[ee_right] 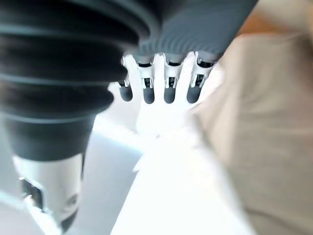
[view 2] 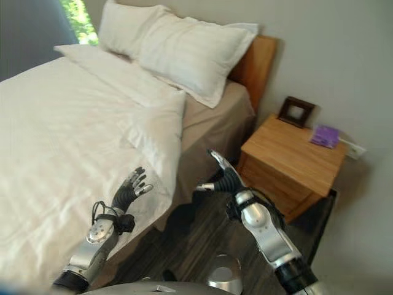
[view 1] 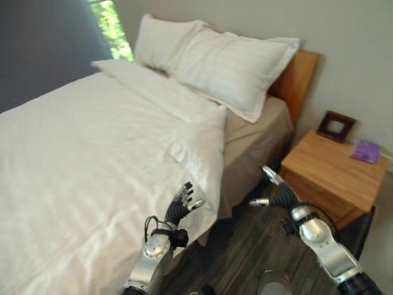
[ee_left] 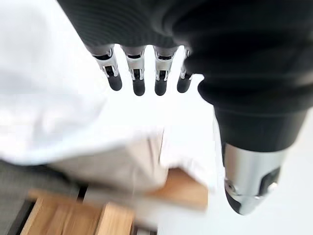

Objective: Making the bed.

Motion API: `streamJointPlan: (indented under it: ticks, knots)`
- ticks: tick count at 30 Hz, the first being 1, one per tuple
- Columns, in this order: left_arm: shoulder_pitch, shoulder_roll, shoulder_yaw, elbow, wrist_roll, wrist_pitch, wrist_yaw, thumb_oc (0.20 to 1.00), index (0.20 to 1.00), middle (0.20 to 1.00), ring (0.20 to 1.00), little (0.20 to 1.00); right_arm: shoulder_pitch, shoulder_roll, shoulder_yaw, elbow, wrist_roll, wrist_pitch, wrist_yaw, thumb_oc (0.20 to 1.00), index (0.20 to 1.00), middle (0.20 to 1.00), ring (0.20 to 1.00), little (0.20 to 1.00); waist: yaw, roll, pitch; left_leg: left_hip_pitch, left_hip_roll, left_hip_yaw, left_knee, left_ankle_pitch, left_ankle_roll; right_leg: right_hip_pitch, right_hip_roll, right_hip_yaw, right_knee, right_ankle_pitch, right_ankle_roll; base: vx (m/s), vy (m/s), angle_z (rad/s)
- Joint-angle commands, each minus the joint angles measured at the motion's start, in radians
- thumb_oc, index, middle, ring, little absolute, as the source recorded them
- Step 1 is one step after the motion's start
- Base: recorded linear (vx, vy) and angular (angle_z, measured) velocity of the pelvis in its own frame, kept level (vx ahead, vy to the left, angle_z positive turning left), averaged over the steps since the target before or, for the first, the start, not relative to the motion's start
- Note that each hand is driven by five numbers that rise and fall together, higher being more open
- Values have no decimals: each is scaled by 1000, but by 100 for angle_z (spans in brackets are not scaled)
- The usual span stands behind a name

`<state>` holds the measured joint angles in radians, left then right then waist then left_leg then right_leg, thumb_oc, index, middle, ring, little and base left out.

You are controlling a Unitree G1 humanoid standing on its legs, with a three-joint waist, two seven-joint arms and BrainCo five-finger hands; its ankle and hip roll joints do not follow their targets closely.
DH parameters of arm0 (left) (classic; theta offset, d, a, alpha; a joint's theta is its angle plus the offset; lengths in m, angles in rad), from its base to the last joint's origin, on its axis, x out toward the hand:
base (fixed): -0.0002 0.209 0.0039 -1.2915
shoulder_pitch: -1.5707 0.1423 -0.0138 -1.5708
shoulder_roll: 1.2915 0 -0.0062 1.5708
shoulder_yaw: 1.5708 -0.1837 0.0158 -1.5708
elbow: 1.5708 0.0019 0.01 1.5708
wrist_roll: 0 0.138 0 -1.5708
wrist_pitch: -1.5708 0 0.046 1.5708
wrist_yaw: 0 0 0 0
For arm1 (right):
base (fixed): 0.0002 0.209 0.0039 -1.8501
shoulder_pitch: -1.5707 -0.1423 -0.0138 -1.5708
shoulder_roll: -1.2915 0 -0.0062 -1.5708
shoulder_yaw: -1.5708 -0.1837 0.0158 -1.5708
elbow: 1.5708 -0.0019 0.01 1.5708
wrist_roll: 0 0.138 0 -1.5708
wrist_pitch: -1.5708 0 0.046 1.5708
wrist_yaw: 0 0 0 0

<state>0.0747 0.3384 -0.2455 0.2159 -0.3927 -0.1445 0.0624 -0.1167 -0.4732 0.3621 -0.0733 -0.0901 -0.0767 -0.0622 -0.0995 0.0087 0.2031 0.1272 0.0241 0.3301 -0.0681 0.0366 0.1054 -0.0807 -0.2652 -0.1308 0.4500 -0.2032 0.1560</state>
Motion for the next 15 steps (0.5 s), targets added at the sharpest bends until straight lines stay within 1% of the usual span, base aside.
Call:
streamJointPlan:
  ticks: [1,2,3,4,5,6,7,8,9,10,11,12,13,14,15]
  knots:
    - [-15,50,8,-30,-50,-51,4,1000,1000,1000,1000,1000,-163,11,-32,-17,-61,-43,-46,1000,1000,1000,1000,1000,9,-60,-19,46,49,-29,-15,-64,-116,75,79,168,-300,167,1,336,-310,156]
    - [-13,54,28,-25,-71,-61,5,1000,1000,1000,1000,1000,-201,3,-34,7,-76,-34,-67,1000,1000,1000,1000,1000,12,-67,-15,42,37,-115,-17,-71,-123,57,123,323,-381,187,7,250,-218,174]
    - [-14,54,30,-26,-71,-61,5,1000,1000,1000,1000,1000,-205,5,-32,10,-76,-35,-68,1000,1000,1000,1000,1000,11,-67,-17,37,38,-114,-17,-66,-124,53,124,324,-385,194,6,173,-240,234]
    - [-20,73,46,-19,-73,-67,4,1000,1000,1000,1000,1000,-259,0,-21,35,-89,-32,-78,1000,1000,1000,1000,1000,25,-68,-15,33,29,-188,-18,-72,-128,24,148,405,-431,214,7,199,-276,242]
    - [-25,85,61,-8,-68,-72,21,1000,1000,1000,1000,1000,-312,1,8,73,-105,-26,-83,1000,1000,1000,1000,1000,36,-69,-16,42,25,-217,-18,-87,-128,15,136,383,-457,236,10,217,-266,193]
    - [-27,85,65,-8,-67,-72,22,1000,1000,1000,1000,1000,-322,4,13,83,-105,-29,-86,1000,1000,1000,1000,1000,26,-69,-11,45,25,-224,-18,-89,-127,25,134,375,-464,237,11,165,-226,105]
    - [-30,104,66,-8,-71,-78,12,1000,1000,1000,1000,1000,-376,5,20,124,-126,-18,-100,1000,1000,1000,1000,1000,39,-79,-20,56,16,-237,-11,-96,-134,46,106,330,-485,240,3,129,-220,78]
    - [-41,103,83,-2,-79,-88,25,1000,1000,1000,1000,1000,-423,9,35,163,-144,-8,-114,1000,1000,1000,1000,1000,44,-83,-29,63,19,-245,-6,-99,-141,72,96,307,-500,250,2,136,-312,112]
    - [-42,104,97,5,-83,-94,35,1000,1000,1000,1000,1000,-462,11,49,205,-158,-7,-123,1000,1000,1000,1000,1000,42,-83,-30,55,21,-254,6,-93,-147,82,97,295,-521,268,-1,165,-332,116]
    - [-30,106,113,6,-96,-97,44,1000,1000,1000,1000,1000,-510,14,71,249,-189,2,-128,1000,1000,1000,1000,1000,54,-77,-37,58,28,-257,16,-100,-157,98,98,281,-525,266,-7,124,-240,91]
    - [-20,107,122,3,-102,-100,45,1000,1000,1000,1000,1000,-552,24,86,294,-194,8,-138,1000,1000,1000,1000,1000,55,-72,-36,55,34,-262,30,-105,-161,106,103,268,-528,262,-11,138,-205,53]
    - [-18,106,125,9,-106,-100,48,1000,1000,1000,1000,1000,-595,38,105,330,-211,19,-146,1000,1000,1000,1000,1000,63,-67,-33,45,40,-268,48,-104,-167,117,106,256,-532,260,-20,74,-156,31]
    - [-22,108,132,21,-115,-102,49,1000,1000,1000,1000,1000,-635,33,115,365,-228,24,-150,1000,1000,1000,1000,1000,71,-63,-23,28,47,-276,78,-103,-179,130,107,242,-537,255,-30,53,-132,38]
    - [-22,108,132,21,-115,-102,49,1000,1000,1000,1000,1000,-636,33,116,365,-228,24,-150,1000,1000,1000,1000,1000,69,-63,-23,28,47,-277,79,-104,-179,130,107,241,-537,255,-31,55,-192,29]
    - [-26,111,133,23,-131,-103,49,1000,1000,1000,1000,1000,-668,31,123,408,-246,27,-161,1000,1000,1000,1000,1000,81,-58,-1,-5,61,-271,127,-94,-196,145,100,204,-537,242,-38,26,-105,31]
